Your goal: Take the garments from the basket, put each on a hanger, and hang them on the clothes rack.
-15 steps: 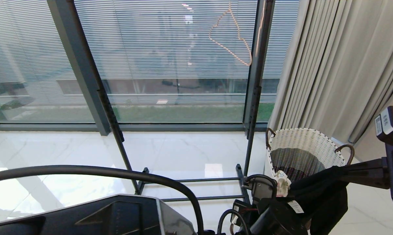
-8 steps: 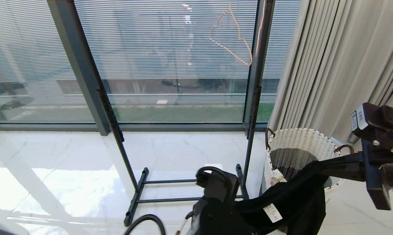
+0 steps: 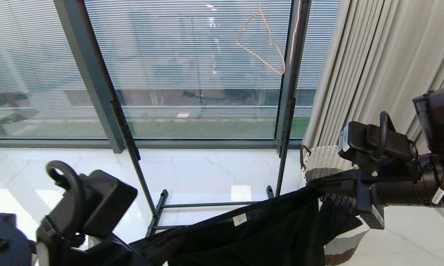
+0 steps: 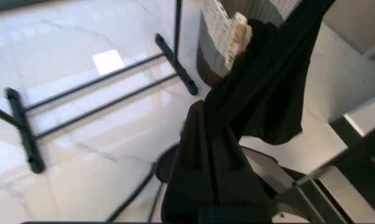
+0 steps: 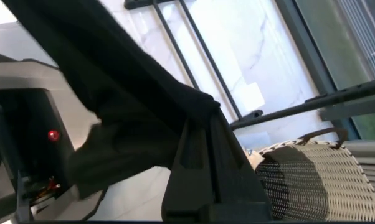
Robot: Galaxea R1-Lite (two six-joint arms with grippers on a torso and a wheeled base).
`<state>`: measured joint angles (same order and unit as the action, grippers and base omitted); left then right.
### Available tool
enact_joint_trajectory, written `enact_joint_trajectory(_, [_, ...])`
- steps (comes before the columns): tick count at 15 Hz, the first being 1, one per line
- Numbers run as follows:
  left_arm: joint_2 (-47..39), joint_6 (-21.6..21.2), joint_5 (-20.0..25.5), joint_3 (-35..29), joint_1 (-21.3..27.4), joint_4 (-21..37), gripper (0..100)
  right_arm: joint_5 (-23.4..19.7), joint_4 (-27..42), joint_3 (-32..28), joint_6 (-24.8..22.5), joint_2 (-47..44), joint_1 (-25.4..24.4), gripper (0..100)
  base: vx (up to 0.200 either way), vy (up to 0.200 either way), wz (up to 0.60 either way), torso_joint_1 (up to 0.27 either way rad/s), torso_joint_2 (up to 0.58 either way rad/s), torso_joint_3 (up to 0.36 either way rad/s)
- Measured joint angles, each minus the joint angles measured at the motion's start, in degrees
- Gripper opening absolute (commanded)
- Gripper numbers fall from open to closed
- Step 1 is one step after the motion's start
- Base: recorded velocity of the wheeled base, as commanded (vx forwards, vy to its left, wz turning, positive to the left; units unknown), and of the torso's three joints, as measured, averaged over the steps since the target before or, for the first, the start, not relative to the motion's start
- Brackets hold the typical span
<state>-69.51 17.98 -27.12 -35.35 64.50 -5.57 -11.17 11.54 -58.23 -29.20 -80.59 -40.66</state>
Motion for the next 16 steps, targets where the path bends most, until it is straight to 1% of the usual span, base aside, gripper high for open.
enact_joint_trajectory(2, [2.65,-9.12,0.20,-0.84,-3.23,0.33,0,1.62,0.02,-0.04,0.05,0.20,-0.27,0,0.000,0.000,0.00,0.000,0.00,0.000])
enact_joint_trajectory(3, [3.06,-10.41,0.72,-2.11,-4.28,0.45,0,2.41,0.05,-0.06,0.38,0.59,-0.33,0,0.000,0.000,0.00,0.000,0.00,0.000])
enact_joint_trajectory(5, [2.54,-11.31,1.80,-5.88,-5.22,0.65,0,4.85,0.02,-0.11,1.54,1.84,-0.35,0,0.000,0.000,0.00,0.000,0.00,0.000])
enact_joint_trajectory(6, [1.88,-11.61,1.95,-7.92,-5.44,0.89,0,5.40,0.02,-0.30,1.72,2.40,-0.35,0,0.000,0.000,0.00,0.000,0.00,0.000])
enact_joint_trajectory(8, [0.33,-12.57,2.44,-12.17,-5.83,3.11,0,6.00,0.00,-1.24,1.74,3.12,-0.35,0,0.000,0.000,0.00,0.000,0.00,0.000])
enact_joint_trajectory(10, [-1.51,-15.63,5.29,-16.54,-7.80,5.35,0,6.70,0.00,-3.30,1.74,3.39,-0.35,0,0.000,0.000,0.00,0.000,0.00,0.000])
enact_joint_trajectory(12, [-3.15,-21.15,9.61,-19.11,-11.72,5.75,0,6.81,0.02,-5.38,1.80,3.34,-0.33,0,0.000,0.000,0.00,0.000,0.00,0.000])
enact_joint_trajectory(13, [-3.78,-24.65,13.34,-20.49,-13.79,5.81,0,6.83,0.22,-6.64,1.94,3.15,-0.33,0,0.000,0.000,0.00,0.000,0.00,0.000])
enact_joint_trajectory(14, [-4.22,-26.87,15.96,-21.92,-15.36,5.79,0,6.83,0.22,-8.61,2.07,2.76,-0.29,0,0.000,0.000,0.00,0.000,0.00,0.000])
enact_joint_trajectory(16, [-4.91,-27.77,17.19,-24.49,-16.80,5.81,0,6.81,0.49,-12.71,2.16,1.71,-0.24,0,0.000,0.000,0.00,0.000,0.00,0.000])
